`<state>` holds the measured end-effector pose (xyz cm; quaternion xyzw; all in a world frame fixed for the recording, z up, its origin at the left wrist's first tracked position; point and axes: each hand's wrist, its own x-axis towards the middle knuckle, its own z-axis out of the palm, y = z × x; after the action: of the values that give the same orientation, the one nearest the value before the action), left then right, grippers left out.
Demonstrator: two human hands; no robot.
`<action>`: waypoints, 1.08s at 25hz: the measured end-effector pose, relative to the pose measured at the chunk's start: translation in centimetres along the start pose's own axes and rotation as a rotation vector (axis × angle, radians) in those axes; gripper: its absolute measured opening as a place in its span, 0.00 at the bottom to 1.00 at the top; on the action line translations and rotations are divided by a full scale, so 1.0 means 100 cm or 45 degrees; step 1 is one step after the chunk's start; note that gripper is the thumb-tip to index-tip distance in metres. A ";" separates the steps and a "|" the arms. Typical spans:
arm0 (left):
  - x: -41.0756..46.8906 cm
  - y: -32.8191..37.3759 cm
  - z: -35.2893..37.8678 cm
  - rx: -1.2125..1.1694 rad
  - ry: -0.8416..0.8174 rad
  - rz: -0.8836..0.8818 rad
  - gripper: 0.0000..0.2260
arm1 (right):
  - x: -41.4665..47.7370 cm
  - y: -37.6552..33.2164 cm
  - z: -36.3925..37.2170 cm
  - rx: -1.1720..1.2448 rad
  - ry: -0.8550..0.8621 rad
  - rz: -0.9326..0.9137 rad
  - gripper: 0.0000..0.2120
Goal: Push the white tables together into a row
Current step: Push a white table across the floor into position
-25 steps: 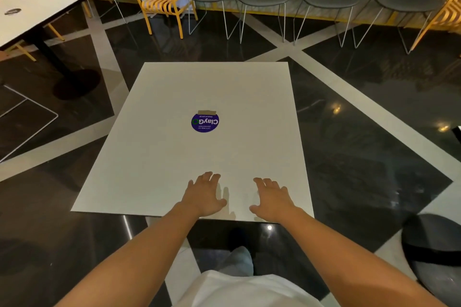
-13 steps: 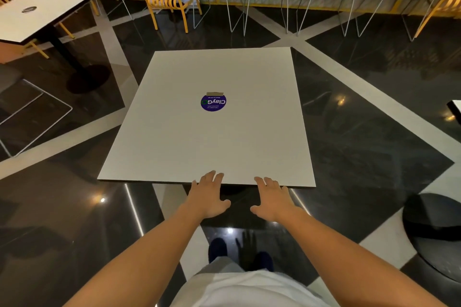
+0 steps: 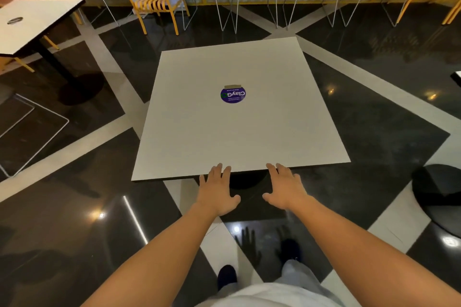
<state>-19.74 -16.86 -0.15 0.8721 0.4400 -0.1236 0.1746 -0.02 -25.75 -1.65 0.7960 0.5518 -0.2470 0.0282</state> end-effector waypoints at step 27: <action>0.133 -0.125 0.096 0.290 0.182 -0.009 0.46 | 0.158 -0.012 0.087 -0.565 0.138 -0.022 0.52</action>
<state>-22.71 -4.35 -16.25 0.8913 0.4377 -0.1107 0.0422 -0.01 -14.39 -15.72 0.7776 0.6002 -0.0768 0.1706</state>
